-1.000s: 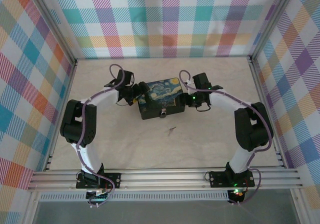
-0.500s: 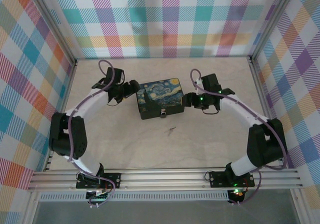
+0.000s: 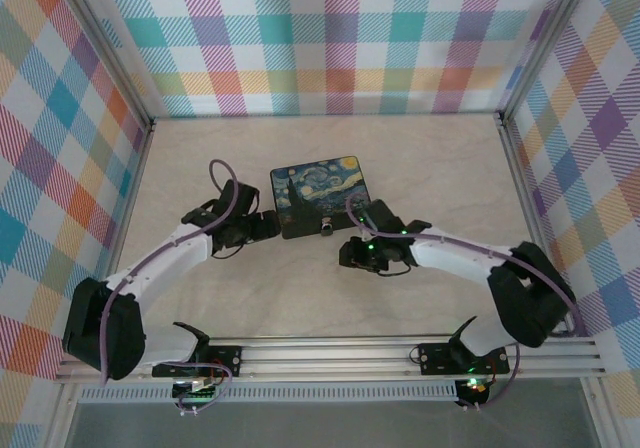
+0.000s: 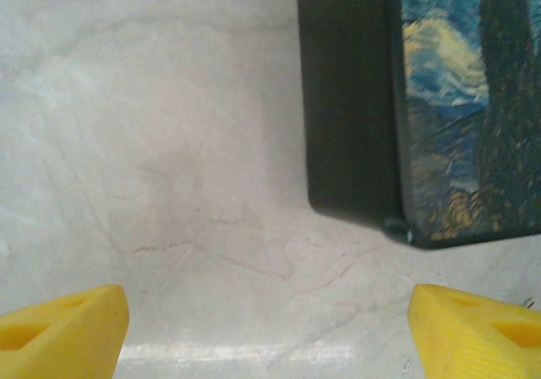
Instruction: Unlock the padlock with the key
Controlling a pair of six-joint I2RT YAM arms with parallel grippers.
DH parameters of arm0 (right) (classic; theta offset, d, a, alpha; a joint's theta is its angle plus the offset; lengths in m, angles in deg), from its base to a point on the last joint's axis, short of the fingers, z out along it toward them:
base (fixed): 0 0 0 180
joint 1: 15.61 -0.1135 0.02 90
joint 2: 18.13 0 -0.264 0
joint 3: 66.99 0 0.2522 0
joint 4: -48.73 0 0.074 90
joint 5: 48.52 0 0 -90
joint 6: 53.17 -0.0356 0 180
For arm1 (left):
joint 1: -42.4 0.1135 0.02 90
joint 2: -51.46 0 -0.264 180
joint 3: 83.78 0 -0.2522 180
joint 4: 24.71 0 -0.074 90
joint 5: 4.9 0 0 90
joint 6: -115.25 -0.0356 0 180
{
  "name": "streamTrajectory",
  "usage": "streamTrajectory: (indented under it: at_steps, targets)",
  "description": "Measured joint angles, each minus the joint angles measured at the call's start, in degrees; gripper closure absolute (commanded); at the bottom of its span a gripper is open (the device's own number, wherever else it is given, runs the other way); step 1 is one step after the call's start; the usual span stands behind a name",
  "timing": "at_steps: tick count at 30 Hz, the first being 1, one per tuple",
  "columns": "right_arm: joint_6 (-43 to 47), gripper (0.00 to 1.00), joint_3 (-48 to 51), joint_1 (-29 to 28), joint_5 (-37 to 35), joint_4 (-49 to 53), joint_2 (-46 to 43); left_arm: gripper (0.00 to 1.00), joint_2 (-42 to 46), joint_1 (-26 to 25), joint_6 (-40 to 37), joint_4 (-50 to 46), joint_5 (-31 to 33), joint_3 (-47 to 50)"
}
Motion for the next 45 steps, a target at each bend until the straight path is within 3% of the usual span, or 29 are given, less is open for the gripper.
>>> streamTrajectory:
  at_steps: [9, 17, 20, 29, 37, 45]
  targets:
    - [-1.57, 0.65, -6.95, -1.97, -5.11, 0.33, 9.86, 0.15, 3.04, -0.15, 0.13, -0.68, 0.17, 0.79]
    - [-2.49, 0.75, -7.87, -2.16, -6.43, 1.77, 13.33, 0.15, 3.23, -0.20, 0.09, -0.79, 0.17, 0.98]
    - [-3.17, 0.83, -8.04, -2.16, -6.97, 2.45, 13.44, 0.15, 3.23, -0.24, 0.07, -0.79, 0.00, 0.98]
    - [-3.43, 0.92, -8.02, -2.08, -7.04, 1.99, 13.00, 0.17, 2.23, -2.62, 0.35, -0.63, -3.23, 0.94]
    - [0.66, 0.92, -3.39, -1.95, -6.34, 0.13, 7.80, 0.21, -1.42, -9.11, 5.09, 3.67, -8.33, 0.52]
    - [6.16, 0.92, -0.13, -1.05, -0.20, -5.25, 1.90, 0.32, -10.40, -10.49, 14.03, 14.49, -16.81, 0.55]
